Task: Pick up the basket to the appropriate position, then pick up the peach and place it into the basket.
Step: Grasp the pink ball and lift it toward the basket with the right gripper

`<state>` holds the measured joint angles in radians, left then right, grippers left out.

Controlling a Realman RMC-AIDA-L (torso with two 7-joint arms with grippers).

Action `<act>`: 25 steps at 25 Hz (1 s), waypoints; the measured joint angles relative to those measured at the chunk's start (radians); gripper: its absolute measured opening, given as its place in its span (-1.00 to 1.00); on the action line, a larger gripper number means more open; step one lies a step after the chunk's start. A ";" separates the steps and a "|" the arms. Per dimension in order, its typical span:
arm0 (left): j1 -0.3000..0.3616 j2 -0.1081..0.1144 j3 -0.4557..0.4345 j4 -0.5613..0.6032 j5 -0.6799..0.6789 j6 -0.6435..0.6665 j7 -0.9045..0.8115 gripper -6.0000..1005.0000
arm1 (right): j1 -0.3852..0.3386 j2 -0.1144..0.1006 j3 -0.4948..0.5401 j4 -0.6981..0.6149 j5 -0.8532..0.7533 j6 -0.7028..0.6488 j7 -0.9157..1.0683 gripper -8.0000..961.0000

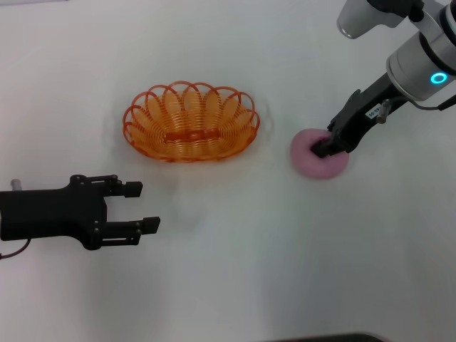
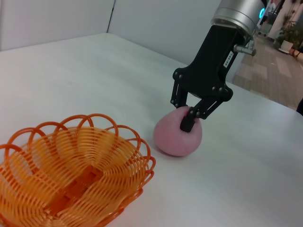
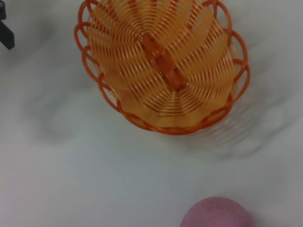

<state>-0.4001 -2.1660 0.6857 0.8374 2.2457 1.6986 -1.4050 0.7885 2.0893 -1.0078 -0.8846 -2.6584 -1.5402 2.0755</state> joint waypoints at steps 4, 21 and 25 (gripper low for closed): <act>0.000 0.000 0.000 0.000 0.000 0.002 -0.001 0.50 | 0.000 0.000 0.000 -0.001 0.000 0.000 0.000 -0.56; 0.001 -0.002 0.000 0.000 0.000 0.006 -0.005 0.50 | 0.000 0.000 -0.002 -0.001 -0.006 -0.007 0.000 -0.87; 0.001 -0.002 0.000 0.000 0.000 0.006 -0.005 0.50 | 0.000 0.000 -0.002 -0.001 -0.006 -0.008 0.000 -0.89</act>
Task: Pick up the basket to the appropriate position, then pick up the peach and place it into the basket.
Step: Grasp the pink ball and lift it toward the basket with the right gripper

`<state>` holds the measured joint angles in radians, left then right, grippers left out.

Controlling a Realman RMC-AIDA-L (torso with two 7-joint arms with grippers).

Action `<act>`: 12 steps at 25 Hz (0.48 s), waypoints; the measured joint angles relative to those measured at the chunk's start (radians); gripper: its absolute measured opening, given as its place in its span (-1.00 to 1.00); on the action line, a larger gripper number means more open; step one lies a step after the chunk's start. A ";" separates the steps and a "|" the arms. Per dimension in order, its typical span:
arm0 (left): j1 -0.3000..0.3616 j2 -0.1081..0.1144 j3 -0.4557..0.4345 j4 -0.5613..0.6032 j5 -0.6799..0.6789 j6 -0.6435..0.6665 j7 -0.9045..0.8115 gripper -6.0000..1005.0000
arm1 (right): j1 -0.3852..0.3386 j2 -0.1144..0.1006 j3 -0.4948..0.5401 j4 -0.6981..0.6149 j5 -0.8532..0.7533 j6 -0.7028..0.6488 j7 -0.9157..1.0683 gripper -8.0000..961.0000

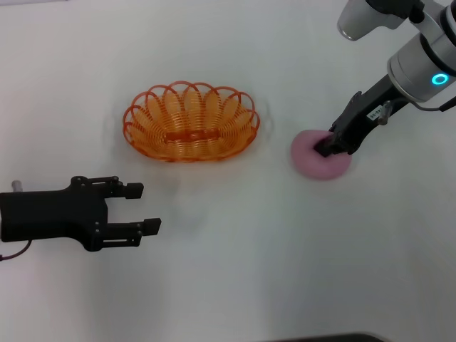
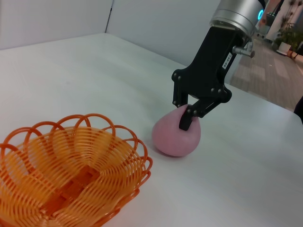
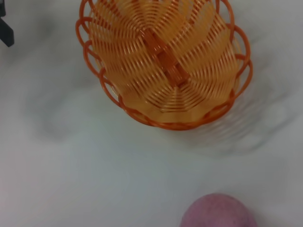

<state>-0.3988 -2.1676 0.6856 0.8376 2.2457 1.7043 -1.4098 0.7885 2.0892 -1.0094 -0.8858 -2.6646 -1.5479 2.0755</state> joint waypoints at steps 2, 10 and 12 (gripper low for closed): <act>0.001 0.000 0.000 0.000 0.000 0.000 0.000 0.50 | 0.000 0.000 0.000 -0.002 0.000 0.000 0.001 -0.89; 0.002 0.000 0.000 0.000 0.000 0.001 0.000 0.50 | 0.010 -0.003 0.000 -0.072 0.000 -0.076 0.021 -0.89; 0.001 0.000 0.000 0.000 0.000 0.002 0.000 0.50 | 0.010 -0.003 0.000 -0.124 0.002 -0.109 0.034 -0.89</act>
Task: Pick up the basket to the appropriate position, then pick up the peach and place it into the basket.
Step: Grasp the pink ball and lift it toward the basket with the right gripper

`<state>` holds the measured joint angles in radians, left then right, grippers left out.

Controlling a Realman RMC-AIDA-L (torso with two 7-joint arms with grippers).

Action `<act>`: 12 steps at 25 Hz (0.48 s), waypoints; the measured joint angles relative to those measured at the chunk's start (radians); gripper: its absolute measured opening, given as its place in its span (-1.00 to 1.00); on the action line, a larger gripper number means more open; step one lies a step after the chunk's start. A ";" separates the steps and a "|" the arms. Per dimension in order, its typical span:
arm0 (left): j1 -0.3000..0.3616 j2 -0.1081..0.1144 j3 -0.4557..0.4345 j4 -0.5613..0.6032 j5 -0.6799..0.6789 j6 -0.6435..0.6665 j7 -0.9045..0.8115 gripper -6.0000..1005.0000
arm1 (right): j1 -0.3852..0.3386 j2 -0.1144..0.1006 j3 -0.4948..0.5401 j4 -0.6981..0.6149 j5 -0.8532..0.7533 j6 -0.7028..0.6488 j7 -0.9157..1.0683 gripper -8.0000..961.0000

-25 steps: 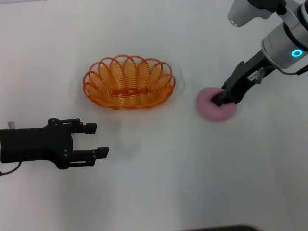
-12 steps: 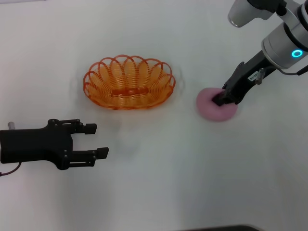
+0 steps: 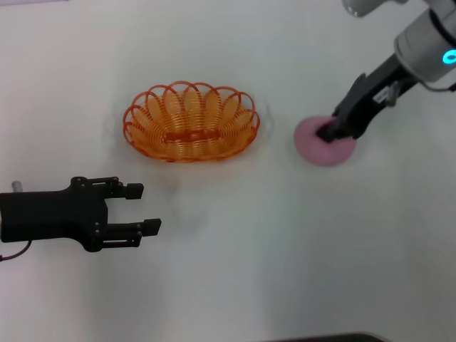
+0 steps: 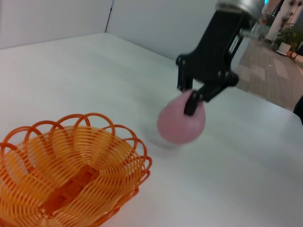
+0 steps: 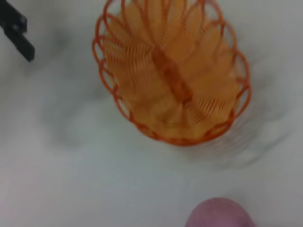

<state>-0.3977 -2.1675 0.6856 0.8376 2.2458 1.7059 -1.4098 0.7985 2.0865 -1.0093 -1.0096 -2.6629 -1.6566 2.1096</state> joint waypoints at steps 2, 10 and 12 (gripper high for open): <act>0.000 0.000 0.000 0.000 0.000 0.001 0.000 0.50 | 0.001 0.000 0.000 -0.059 0.003 -0.040 0.014 -0.89; 0.000 0.000 0.000 0.000 0.000 0.008 0.001 0.50 | 0.043 0.003 0.001 -0.202 0.002 -0.150 0.043 -0.89; -0.002 0.000 0.000 0.000 0.000 0.021 0.000 0.50 | 0.054 0.005 0.001 -0.216 0.000 -0.160 0.043 -0.89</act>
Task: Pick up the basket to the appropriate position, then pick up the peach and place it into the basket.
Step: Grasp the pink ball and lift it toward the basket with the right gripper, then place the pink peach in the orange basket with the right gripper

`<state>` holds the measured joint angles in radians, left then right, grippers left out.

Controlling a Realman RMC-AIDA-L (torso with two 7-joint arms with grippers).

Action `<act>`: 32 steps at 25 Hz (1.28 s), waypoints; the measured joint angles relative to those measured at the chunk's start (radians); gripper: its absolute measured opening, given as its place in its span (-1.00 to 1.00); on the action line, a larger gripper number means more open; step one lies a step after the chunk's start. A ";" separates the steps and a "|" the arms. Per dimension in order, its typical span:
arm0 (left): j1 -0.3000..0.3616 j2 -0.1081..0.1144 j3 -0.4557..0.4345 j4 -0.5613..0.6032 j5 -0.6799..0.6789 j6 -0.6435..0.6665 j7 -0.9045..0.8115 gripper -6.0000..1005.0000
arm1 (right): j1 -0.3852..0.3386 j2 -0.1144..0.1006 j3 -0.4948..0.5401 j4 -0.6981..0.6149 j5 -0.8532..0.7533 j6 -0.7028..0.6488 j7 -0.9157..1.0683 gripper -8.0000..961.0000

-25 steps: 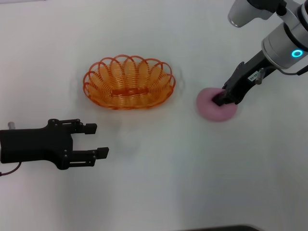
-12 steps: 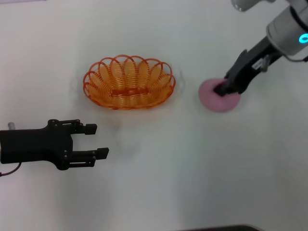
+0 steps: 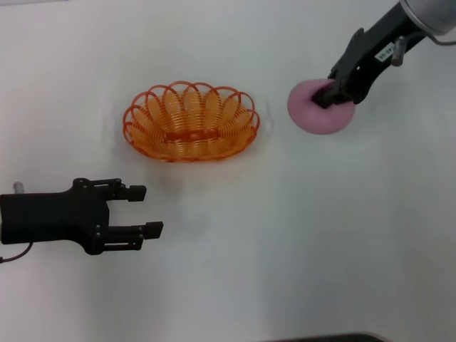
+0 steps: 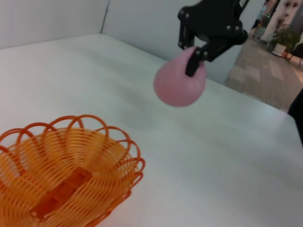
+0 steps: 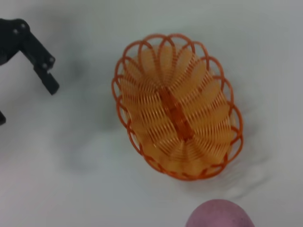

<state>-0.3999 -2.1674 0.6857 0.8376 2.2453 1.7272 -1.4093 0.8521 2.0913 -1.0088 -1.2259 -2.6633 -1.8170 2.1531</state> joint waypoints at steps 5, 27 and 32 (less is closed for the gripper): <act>-0.004 0.002 -0.001 0.003 -0.011 0.017 -0.005 0.50 | 0.012 0.002 -0.001 -0.001 -0.001 0.008 -0.007 -0.88; -0.007 0.001 0.002 -0.005 -0.026 0.016 -0.004 0.50 | 0.008 0.003 -0.106 0.345 0.429 0.499 -0.211 -0.79; -0.009 0.001 0.002 -0.009 -0.027 0.012 -0.001 0.50 | 0.036 0.005 -0.151 0.550 0.621 0.641 -0.389 -0.77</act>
<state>-0.4088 -2.1660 0.6876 0.8286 2.2186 1.7389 -1.4101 0.8881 2.0963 -1.1598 -0.6762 -2.0426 -1.1762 1.7636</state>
